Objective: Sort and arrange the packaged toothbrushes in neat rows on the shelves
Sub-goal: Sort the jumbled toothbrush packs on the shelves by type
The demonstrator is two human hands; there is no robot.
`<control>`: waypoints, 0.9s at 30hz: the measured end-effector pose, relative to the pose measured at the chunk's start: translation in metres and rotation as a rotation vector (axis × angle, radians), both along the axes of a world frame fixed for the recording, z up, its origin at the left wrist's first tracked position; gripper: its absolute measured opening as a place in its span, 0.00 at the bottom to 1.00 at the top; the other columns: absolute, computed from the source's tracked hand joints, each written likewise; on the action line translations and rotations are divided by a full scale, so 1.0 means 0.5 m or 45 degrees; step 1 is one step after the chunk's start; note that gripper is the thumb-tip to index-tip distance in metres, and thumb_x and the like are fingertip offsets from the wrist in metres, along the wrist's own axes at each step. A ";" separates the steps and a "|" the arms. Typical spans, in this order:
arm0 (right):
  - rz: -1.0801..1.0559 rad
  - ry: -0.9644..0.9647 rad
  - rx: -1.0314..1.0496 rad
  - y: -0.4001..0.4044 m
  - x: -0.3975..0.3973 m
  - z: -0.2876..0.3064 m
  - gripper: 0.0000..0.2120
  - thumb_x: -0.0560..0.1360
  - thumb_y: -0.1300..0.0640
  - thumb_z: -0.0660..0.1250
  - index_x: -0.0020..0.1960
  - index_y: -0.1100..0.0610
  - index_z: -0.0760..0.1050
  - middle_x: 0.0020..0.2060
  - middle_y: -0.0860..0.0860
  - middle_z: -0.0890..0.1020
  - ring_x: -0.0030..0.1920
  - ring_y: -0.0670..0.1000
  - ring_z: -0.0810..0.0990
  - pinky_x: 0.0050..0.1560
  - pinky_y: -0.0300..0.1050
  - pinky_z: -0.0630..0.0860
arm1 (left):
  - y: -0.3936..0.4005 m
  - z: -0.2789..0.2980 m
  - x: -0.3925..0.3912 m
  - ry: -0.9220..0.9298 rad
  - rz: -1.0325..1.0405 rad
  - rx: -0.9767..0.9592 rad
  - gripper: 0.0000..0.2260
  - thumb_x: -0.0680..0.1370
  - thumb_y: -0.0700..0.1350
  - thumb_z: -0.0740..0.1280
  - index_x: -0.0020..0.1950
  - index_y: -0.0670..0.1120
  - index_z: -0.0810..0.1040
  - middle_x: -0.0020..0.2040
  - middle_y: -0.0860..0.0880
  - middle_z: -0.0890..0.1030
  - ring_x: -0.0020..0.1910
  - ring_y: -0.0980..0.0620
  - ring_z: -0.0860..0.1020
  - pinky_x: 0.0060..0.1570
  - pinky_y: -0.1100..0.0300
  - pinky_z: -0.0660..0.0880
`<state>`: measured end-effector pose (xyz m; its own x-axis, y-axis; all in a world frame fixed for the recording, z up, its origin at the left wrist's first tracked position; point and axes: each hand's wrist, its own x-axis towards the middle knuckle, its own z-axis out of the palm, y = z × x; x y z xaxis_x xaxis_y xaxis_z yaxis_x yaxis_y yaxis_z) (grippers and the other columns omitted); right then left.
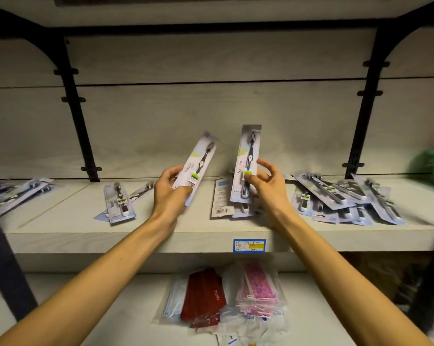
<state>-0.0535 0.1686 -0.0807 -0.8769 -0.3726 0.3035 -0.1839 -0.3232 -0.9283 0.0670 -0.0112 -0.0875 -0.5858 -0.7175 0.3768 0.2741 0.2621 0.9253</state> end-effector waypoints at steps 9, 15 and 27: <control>0.073 0.345 -0.048 -0.030 0.069 0.007 0.29 0.77 0.70 0.68 0.74 0.58 0.64 0.56 0.56 0.84 0.53 0.48 0.85 0.54 0.43 0.82 | -0.015 0.022 0.077 0.214 -0.224 0.451 0.29 0.72 0.22 0.63 0.70 0.43 0.72 0.61 0.42 0.82 0.51 0.48 0.83 0.54 0.56 0.78; 0.188 0.421 -0.096 -0.104 0.181 0.025 0.28 0.76 0.69 0.69 0.73 0.57 0.65 0.57 0.48 0.84 0.56 0.47 0.84 0.51 0.37 0.80 | -0.068 0.034 0.185 0.261 -0.268 0.445 0.21 0.77 0.26 0.62 0.65 0.43 0.75 0.62 0.44 0.82 0.55 0.50 0.83 0.55 0.58 0.80; 0.407 0.504 0.017 -0.350 0.496 -0.018 0.31 0.75 0.70 0.70 0.73 0.56 0.64 0.59 0.53 0.82 0.58 0.51 0.83 0.57 0.49 0.82 | -0.286 0.005 0.534 0.317 -0.216 0.331 0.19 0.78 0.28 0.61 0.64 0.43 0.78 0.60 0.46 0.84 0.60 0.47 0.82 0.55 0.58 0.80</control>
<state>0.1945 -0.0062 -0.0897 -0.5375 -0.6097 0.5826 -0.4163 -0.4090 -0.8121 0.3339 -0.1541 -0.0851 -0.6176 -0.7089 0.3405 0.5177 -0.0406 0.8546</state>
